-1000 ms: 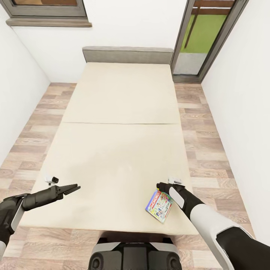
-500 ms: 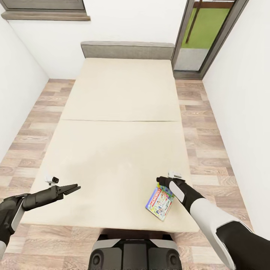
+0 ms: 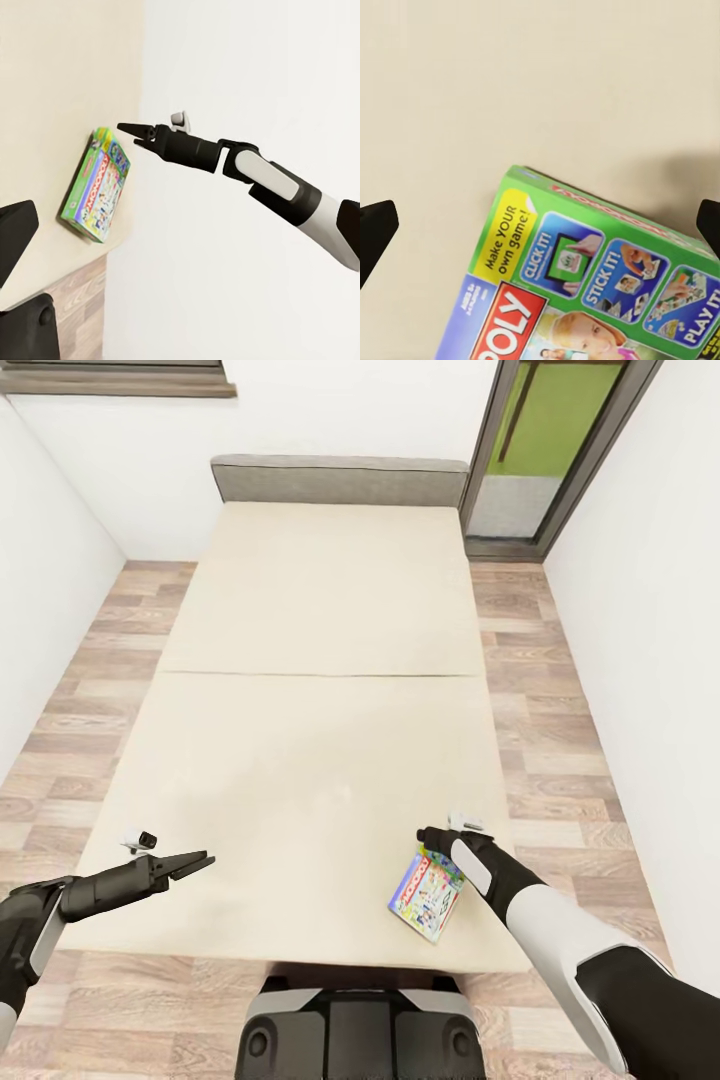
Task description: Put all the toys in the child's room - the three board games (two on the bed and one on the table), the two jigsaw puzzles on the table, and the tennis ball on the table - inside the toy box on the table in the child's room.
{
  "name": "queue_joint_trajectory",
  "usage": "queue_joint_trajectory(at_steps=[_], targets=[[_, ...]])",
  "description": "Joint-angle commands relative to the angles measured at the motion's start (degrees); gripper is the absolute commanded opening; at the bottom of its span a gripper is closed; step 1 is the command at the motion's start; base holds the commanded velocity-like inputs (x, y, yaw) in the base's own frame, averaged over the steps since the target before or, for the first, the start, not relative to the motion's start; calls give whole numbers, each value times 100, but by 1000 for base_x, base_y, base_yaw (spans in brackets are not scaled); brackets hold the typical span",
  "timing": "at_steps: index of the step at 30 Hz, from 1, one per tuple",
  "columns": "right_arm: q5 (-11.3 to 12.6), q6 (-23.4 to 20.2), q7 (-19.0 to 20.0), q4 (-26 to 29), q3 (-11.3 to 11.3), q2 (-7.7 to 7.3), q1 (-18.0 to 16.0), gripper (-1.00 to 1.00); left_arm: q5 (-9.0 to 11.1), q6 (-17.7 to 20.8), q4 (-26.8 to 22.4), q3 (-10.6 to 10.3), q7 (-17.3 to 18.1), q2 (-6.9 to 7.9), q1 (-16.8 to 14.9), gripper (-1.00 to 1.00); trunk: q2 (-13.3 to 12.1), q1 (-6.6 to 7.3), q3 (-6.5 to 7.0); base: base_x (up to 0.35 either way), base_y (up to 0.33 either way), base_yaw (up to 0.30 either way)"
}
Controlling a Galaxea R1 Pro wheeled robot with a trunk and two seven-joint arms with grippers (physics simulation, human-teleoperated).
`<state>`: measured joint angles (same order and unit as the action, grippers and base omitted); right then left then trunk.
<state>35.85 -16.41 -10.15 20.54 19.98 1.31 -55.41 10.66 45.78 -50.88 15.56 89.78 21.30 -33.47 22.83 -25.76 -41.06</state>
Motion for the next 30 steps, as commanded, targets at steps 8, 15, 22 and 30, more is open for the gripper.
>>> queue_joint_trajectory(at_steps=[8,15,22,30], targets=[[54,-13,-49,11,50,-7,-5,100,-1,63,-1,-1,22,5,-2,100,9,-3,-82,0,0,0],[54,-7,-49,11,50,-8,-5,100,-1,63,-1,5,22,6,-2,100,9,-3,-149,0,0,0],[54,-4,-47,11,50,-8,-5,100,-2,62,-1,7,22,6,-2,100,9,-3,-215,0,0,0],[54,15,-33,16,50,-2,-5,100,-2,60,-1,8,22,6,-2,100,9,-3,-286,0,0,0]])
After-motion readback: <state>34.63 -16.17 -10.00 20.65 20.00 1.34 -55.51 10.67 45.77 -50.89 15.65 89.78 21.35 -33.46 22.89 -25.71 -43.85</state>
